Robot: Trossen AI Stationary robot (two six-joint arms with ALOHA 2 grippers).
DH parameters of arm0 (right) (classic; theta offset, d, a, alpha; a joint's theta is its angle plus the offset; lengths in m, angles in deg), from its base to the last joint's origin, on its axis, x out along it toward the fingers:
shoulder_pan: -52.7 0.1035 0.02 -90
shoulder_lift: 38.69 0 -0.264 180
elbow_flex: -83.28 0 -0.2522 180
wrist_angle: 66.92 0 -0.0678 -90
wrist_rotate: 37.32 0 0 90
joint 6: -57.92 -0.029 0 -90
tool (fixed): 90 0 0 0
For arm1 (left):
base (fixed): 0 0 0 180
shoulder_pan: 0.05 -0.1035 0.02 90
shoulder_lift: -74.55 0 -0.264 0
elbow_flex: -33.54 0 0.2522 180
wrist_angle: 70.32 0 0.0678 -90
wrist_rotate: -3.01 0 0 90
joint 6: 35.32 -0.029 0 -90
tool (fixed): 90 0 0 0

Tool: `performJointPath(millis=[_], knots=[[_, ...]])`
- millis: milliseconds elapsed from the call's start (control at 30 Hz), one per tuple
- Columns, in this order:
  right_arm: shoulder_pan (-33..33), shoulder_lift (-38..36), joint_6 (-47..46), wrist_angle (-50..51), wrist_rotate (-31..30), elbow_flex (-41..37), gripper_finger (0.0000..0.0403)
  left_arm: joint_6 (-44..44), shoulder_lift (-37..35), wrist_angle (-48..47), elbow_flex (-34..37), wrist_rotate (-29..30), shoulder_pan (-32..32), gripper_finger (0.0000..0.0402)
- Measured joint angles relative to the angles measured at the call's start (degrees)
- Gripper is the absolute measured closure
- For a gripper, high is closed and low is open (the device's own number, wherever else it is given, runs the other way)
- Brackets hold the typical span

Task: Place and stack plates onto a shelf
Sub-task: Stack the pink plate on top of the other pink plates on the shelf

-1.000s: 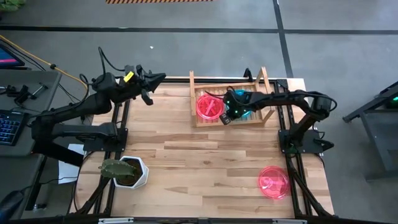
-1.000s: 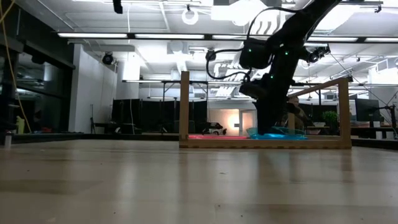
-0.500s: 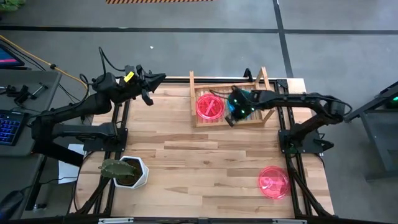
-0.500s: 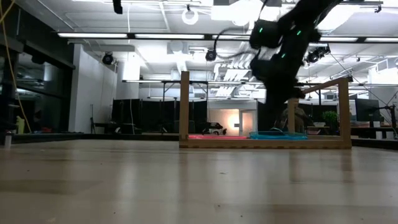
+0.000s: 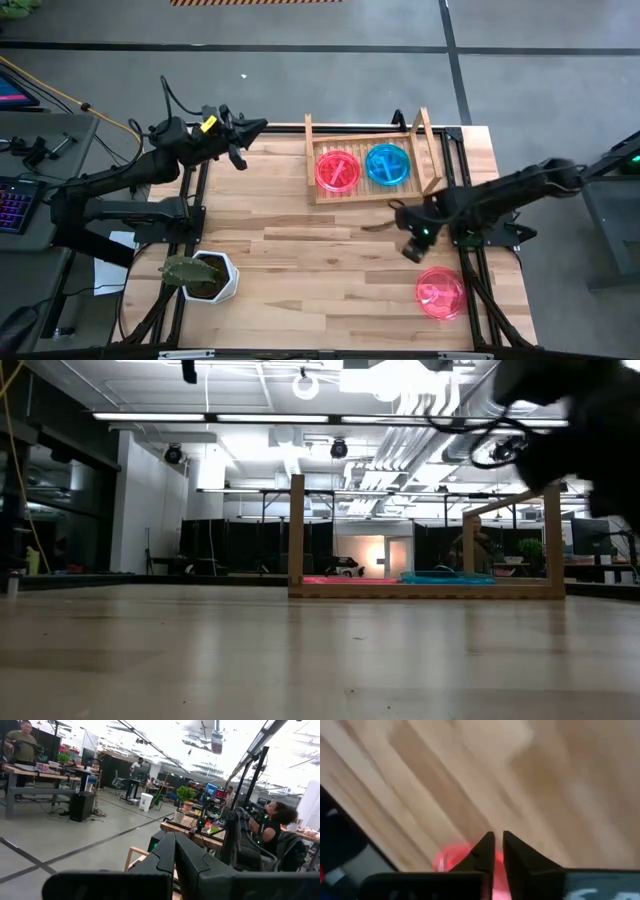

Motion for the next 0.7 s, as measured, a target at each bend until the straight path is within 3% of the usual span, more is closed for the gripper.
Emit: performJointPath(millis=[200,400,700], knots=[[8.6,-5.48,-8.59,-0.16,3.95,-5.0,0.0291,-0.01,0.0,-0.8,0.0,-0.01,-0.02,0.0401],[16.05,-7.13,-9.14,-0.34,7.12,-7.63,0.0202,0.0,0.0,-0.78,0.0,-0.01,-0.02,0.0401],[22.36,-6.96,-14.62,-3.16,4.22,-14.51,0.0176,0.02,0.0,-0.8,0.0,-0.02,-0.02,0.0401]])
